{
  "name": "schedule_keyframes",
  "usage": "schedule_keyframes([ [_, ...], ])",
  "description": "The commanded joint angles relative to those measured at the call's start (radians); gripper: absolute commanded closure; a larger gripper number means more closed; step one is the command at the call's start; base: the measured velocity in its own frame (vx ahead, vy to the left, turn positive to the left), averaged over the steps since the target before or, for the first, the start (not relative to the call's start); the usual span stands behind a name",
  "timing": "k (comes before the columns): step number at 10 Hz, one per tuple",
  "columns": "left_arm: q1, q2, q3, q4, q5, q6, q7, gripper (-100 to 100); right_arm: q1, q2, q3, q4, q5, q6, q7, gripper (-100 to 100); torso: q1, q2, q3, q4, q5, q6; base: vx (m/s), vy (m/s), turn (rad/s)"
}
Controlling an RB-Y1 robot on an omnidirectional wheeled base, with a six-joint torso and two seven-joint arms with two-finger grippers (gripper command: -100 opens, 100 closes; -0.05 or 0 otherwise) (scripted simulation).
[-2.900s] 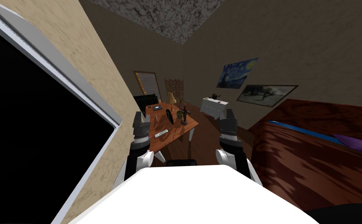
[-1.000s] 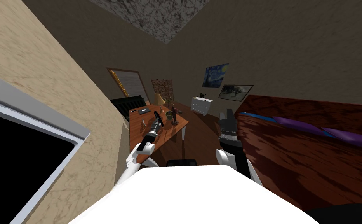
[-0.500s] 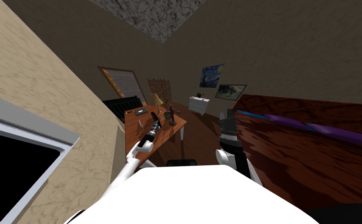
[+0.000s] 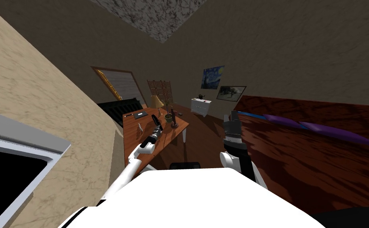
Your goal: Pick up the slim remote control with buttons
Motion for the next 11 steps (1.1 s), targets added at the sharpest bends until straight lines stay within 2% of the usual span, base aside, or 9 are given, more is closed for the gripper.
schedule_keyframes([
  [1,-0.005,0.002,0.003,0.0,0.002,0.028,0.002,-100,0.0,0.0,0.0,0.0,0.0,0.0,0.0,0,0.0,0.0,0.0,0.0,0.0,0.0,0.0,0.0,0.0],
  [2,-0.029,0.025,0.007,0.055,0.029,0.067,0.017,-100,0.0,0.0,0.0,0.0,0.0,0.0,0.0,0,0.0,0.0,0.0,0.0,0.0,0.0,-0.002,-0.007,-0.126],
  [3,-0.029,0.025,0.007,0.056,0.029,0.081,0.017,-100,0.0,0.0,0.0,0.0,0.0,0.0,0.0,0,0.0,0.0,0.0,0.0,0.0,0.0,-0.002,-0.003,-0.086],
  [5,-0.052,0.048,0.012,0.111,0.056,0.135,0.032,-100,0.0,0.0,0.0,0.0,0.0,0.0,0.0,0,0.0,0.0,0.0,0.0,0.0,0.0,-0.001,-0.002,-0.099],
  [6,-0.074,0.072,0.017,0.141,0.084,0.171,0.046,-100,0.0,0.0,0.0,0.0,0.0,0.0,0.0,0,0.0,0.0,0.0,0.0,0.0,0.0,0.0,-0.001,-0.146],
  [8,-0.074,0.072,0.017,0.166,0.084,0.189,0.046,-100,0.0,0.0,0.0,0.0,0.0,0.0,0.0,0,0.0,0.0,0.0,0.0,0.0,0.0,0.0,0.003,-0.023],
  [9,-0.096,0.094,0.022,0.205,0.111,0.238,0.06,-100,0.0,0.0,0.0,0.0,0.0,0.0,0.0,0,0.0,0.0,0.0,0.0,0.0,0.0,0.001,-0.001,-0.136],
  [10,-0.096,0.094,0.022,0.22,0.111,0.243,0.06,-100,0.0,0.0,0.0,0.0,0.0,0.0,0.0,0,0.0,0.0,0.0,0.0,0.0,0.0,0.0,0.005,-0.082],
  [11,-0.117,0.117,0.028,0.257,0.138,0.282,0.074,-100,0.0,0.0,0.0,0.0,0.0,0.0,0.0,0,0.0,0.0,0.0,0.0,0.0,0.0,0.0,0.005,-0.123],
])
